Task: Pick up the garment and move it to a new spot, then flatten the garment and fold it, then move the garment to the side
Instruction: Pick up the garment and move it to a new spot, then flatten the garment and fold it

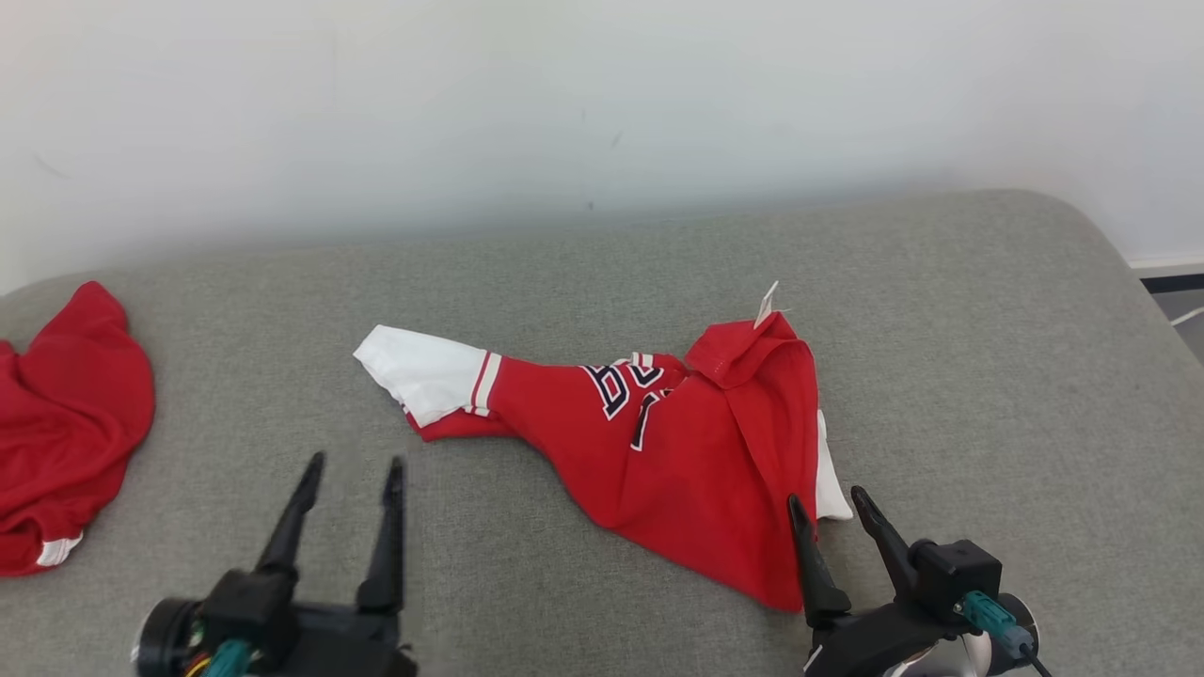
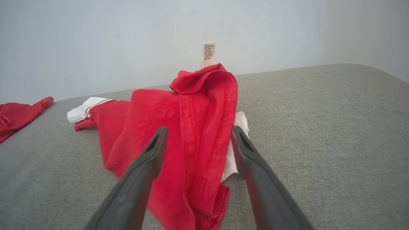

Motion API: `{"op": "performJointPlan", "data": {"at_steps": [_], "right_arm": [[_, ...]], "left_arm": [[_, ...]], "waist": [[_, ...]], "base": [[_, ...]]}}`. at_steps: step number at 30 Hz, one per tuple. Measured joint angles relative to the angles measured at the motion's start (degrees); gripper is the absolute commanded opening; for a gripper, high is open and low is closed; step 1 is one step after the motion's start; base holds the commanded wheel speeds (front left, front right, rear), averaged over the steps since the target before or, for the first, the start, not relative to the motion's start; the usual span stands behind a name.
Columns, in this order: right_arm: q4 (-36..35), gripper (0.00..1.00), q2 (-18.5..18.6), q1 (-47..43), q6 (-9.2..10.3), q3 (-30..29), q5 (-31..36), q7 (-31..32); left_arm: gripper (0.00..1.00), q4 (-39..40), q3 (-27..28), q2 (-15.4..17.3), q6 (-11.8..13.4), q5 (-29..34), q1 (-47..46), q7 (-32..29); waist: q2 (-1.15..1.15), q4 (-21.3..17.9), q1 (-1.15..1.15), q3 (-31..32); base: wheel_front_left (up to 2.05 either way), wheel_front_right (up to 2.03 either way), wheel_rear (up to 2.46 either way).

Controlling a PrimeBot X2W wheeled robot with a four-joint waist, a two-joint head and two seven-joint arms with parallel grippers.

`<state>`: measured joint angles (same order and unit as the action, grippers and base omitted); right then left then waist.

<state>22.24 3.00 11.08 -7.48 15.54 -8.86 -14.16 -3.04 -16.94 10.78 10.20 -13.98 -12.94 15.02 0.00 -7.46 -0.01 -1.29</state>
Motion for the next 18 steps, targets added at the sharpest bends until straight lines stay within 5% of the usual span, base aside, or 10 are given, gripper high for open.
{"op": "performJointPlan", "data": {"at_steps": [18], "right_arm": [[0.7,1.00,1.0,-1.4,0.00,-0.4,-0.9,5.3]], "left_arm": [[1.00,8.8,13.5,-1.7,0.5,2.6,11.1,0.0]], "waist": [[0.01,2.6,0.00,-1.0]], "base": [[0.00,0.00,0.00]]}}
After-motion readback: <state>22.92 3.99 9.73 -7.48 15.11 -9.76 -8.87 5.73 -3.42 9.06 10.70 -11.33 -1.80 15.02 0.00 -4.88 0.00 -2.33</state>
